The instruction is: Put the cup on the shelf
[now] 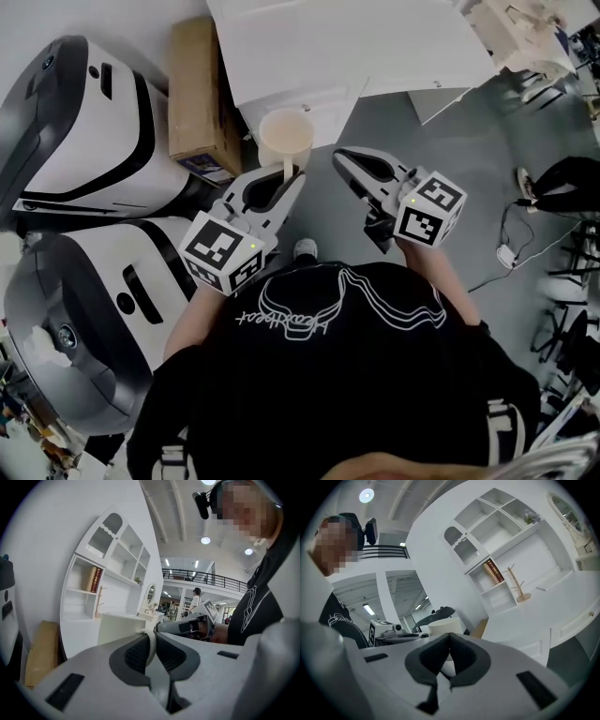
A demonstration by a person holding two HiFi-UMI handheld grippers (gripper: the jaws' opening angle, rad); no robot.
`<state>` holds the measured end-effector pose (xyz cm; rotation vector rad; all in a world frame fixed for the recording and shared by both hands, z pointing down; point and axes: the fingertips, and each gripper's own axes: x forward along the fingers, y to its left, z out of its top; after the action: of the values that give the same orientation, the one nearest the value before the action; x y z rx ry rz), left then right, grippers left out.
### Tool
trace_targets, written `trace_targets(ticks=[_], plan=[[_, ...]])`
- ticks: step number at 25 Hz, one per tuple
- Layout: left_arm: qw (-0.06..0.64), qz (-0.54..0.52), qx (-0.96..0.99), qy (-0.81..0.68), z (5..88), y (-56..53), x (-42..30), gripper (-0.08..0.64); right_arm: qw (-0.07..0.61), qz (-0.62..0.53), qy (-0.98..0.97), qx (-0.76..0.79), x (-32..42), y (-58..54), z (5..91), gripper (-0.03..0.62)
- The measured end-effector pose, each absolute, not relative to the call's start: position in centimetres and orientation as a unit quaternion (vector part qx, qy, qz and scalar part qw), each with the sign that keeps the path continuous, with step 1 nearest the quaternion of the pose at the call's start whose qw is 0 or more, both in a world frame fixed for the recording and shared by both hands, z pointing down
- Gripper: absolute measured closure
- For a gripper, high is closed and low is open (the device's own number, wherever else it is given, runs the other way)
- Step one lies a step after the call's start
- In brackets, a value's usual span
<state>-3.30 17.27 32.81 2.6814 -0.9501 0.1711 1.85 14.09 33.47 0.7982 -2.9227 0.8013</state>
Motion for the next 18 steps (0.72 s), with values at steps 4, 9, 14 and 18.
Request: trace_targets(ticks=[4, 9, 14, 18], plan=[[0.145, 0.058, 0.934, -0.321, 32.9, 15.1, -3.4, 0.518, 0.002, 0.258, -0.930, 0.262, 1.6, 12.0, 33.6, 0.588], [0.146, 0.055, 0.936, -0.316, 32.9, 12.6, -2.8, 0.520, 0.004, 0.257, -0.930, 0.264, 2.0, 9.8, 33.8, 0.588], [0.151, 0.057, 0.933, -0.323, 33.0, 8.9, -1.9, 0.520, 0.002, 0.260, -0.930, 0.259, 3.2, 5.7, 33.7, 0.588], [0.152, 0.059, 0.927, -0.337, 32.8, 4.7, -1.3, 0.519, 0.004, 0.260, -0.934, 0.244, 3.7, 1.3, 33.5, 0.588]])
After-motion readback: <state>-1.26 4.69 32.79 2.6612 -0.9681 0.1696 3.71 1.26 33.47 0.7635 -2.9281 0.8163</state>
